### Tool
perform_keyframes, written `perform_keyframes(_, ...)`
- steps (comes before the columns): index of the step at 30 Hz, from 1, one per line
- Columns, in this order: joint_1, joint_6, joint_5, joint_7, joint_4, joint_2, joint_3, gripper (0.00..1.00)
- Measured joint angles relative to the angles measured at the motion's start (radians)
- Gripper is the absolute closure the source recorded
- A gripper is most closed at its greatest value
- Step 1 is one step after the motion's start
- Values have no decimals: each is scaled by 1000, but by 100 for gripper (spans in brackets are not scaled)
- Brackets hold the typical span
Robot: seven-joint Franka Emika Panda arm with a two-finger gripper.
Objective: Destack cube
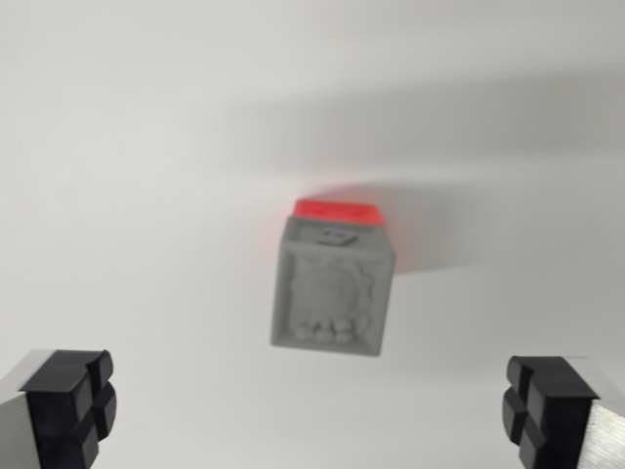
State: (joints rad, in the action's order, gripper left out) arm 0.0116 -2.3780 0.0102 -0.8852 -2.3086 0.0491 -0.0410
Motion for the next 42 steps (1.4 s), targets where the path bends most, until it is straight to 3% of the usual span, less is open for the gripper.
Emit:
perform_keyframes(16, 0, -149, 0, -32, -127, 46, -5, 0)
perform_keyframes(32, 0, -307, 8, -29, -129, 204, -4, 0)
perform_keyframes(42, 0, -368, 17, -23, -125, 270, -2, 0)
